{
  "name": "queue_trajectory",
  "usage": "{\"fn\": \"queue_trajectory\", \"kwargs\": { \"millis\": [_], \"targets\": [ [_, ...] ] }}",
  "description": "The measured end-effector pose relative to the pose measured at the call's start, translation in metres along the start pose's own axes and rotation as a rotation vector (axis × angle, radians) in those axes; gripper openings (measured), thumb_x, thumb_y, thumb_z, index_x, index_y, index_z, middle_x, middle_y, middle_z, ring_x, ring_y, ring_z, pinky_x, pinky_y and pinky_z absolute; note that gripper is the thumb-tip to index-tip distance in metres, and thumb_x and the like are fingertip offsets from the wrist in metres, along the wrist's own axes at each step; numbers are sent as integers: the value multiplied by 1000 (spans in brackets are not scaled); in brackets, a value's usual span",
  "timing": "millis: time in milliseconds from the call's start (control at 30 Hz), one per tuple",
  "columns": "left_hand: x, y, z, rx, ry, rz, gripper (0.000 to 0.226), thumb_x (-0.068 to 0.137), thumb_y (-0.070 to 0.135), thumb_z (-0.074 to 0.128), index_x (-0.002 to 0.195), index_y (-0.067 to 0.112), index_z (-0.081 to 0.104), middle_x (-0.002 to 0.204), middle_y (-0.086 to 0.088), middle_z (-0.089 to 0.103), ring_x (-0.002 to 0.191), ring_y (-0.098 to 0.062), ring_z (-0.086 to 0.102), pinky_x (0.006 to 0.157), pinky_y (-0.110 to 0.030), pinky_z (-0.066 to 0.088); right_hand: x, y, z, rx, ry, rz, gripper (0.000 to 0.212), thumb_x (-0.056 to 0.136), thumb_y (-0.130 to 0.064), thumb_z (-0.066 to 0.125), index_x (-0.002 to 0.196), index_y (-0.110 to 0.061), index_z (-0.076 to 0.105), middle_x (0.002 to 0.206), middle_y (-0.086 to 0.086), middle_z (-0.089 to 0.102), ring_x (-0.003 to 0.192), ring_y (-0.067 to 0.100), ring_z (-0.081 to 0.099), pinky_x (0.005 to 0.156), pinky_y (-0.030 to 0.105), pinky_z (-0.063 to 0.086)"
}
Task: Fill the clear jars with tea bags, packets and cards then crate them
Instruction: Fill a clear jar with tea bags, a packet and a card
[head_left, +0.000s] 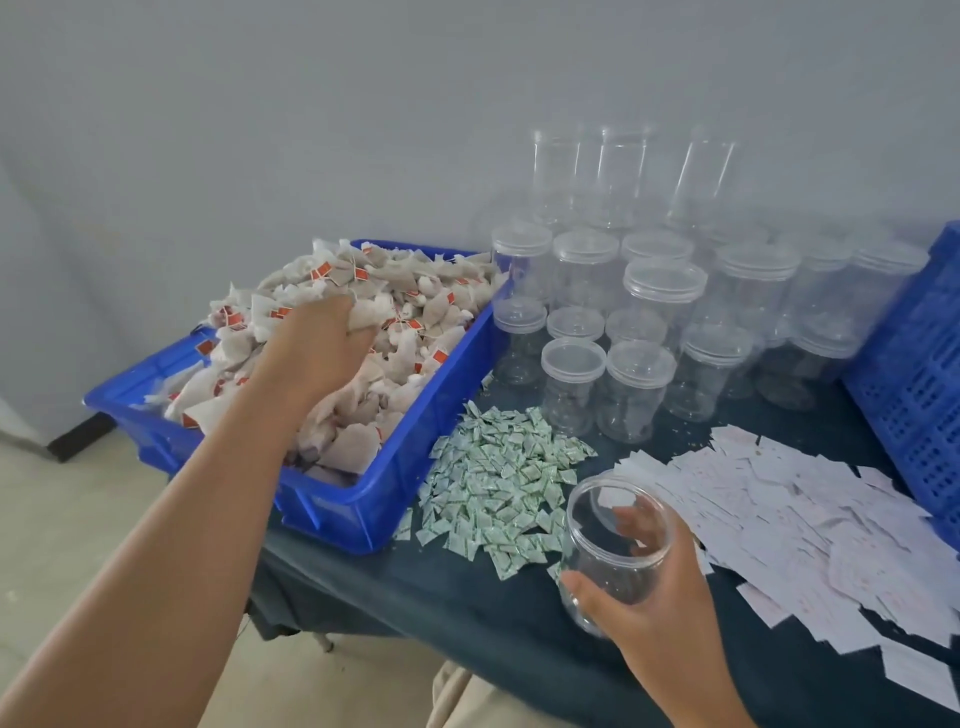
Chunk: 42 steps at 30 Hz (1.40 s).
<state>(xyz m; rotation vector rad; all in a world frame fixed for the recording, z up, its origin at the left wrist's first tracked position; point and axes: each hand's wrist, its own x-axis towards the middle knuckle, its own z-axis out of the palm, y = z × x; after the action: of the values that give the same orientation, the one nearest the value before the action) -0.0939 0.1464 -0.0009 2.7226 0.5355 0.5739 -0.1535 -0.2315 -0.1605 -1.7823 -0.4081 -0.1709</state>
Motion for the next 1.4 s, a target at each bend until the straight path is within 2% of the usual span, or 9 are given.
{"fn": "queue_trajectory", "kwargs": {
  "millis": [233,367,533,667,833,967,1100,1233,1400],
  "targets": [
    [-50,97,-10,-1059,-207,-41,20,100,38,70,89,21,70,59,11,58,53,-3,58,56,-20,55,7,-6,8,-36,-36,35,93,57,-81,90,138,-59,48,136,-23,61,129,2,61,96,23,58],
    [-79,136,12,-1317,-430,-44,21,99,36,72,101,16,74,98,-16,64,76,-27,59,57,-25,57,13,-14,8,-96,-12,-2,86,63,-65,94,134,-64,45,135,-26,61,127,2,62,97,19,55],
    [-108,155,45,-1029,-494,167,16,104,36,64,103,24,74,88,7,76,76,-5,70,64,-17,54,14,-18,2,-146,15,9,85,63,-58,93,130,-65,41,133,-25,58,110,14,70,84,44,65],
    [-111,158,52,-977,-391,184,12,104,40,63,101,32,72,86,11,74,75,-2,70,64,-18,57,10,-19,1,-151,26,-20,87,66,-60,95,138,-54,46,132,-21,61,123,11,64,94,34,60],
    [-107,160,53,-944,-261,178,18,99,53,60,97,36,65,85,4,71,76,-16,67,71,-33,60,8,-26,2,-86,39,-33,89,67,-53,97,137,-62,43,135,-25,59,131,5,60,93,10,51],
    [-115,164,59,-806,-100,299,15,102,48,60,93,36,60,80,17,65,71,-1,62,63,-13,46,11,-31,5,-69,32,-29,82,70,-52,96,135,-57,47,133,-20,62,128,11,62,97,34,60],
    [-109,168,64,-645,-100,461,18,97,53,61,89,37,59,83,20,65,76,-5,62,61,-18,47,11,-34,8,-43,-14,0,86,68,-53,96,138,-55,46,136,-21,62,129,13,62,99,43,60],
    [-101,168,75,-333,-230,628,39,94,65,60,80,30,55,73,10,59,75,-9,57,56,-29,42,5,-31,14,-1,-67,58,91,66,-52,97,143,-40,51,134,-12,65,128,17,64,101,44,59],
    [-107,178,81,-486,-155,457,38,85,73,62,79,36,56,84,16,61,72,-7,60,55,-22,47,5,-32,12,67,-36,99,86,71,-40,98,142,-43,51,131,-16,68,125,11,67,98,30,60]
  ]
}}
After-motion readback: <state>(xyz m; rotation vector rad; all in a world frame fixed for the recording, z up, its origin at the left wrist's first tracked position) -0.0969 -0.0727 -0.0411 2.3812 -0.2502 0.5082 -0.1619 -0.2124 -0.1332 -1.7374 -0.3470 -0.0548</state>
